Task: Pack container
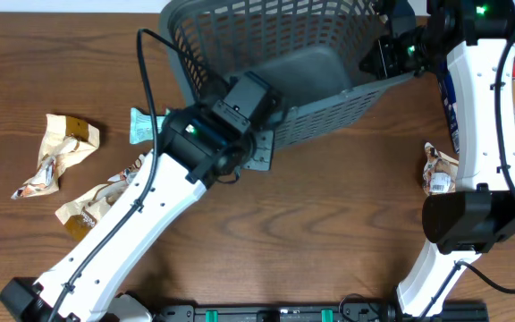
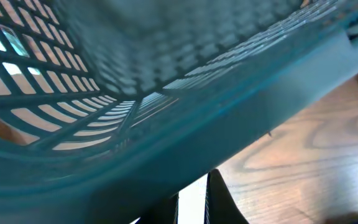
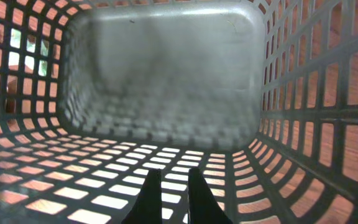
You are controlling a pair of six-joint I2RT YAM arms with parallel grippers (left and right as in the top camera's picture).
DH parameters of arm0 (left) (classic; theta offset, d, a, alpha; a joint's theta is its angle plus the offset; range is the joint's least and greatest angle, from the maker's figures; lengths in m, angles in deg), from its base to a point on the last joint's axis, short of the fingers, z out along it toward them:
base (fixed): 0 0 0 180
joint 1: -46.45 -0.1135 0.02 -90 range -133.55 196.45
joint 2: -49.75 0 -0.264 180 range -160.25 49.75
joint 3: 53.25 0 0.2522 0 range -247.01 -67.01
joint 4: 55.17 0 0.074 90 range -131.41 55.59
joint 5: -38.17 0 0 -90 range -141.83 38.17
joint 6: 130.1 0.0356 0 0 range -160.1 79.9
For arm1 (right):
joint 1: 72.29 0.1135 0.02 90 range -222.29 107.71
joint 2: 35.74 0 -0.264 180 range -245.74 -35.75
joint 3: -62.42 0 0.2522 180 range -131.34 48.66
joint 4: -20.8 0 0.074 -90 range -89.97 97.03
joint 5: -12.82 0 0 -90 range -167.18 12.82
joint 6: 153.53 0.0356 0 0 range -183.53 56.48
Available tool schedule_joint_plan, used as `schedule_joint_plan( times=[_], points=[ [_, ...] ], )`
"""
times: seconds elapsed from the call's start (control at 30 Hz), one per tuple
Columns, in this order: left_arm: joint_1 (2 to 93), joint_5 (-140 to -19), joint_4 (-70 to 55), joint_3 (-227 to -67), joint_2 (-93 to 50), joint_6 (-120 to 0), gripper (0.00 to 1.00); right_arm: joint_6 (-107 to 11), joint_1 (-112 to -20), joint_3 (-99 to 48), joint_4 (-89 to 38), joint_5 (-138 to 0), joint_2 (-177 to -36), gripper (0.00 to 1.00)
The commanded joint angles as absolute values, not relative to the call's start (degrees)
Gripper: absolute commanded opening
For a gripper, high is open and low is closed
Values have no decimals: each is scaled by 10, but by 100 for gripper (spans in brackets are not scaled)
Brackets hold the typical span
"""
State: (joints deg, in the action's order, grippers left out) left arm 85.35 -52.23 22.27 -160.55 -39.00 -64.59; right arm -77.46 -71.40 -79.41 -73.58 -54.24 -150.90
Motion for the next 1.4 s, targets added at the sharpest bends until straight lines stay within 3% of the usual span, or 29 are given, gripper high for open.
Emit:
schedule_joint_plan(
  times=[0.0, 1.37],
  points=[
    [831, -507, 216, -1601, -390, -621, 6, -782, -712, -791, -738, -547, -1516, 1],
    [782, -507, 161, -1601, -439, -577, 6, -781, -757, -791, -795, -564, -1516, 2]
  ],
)
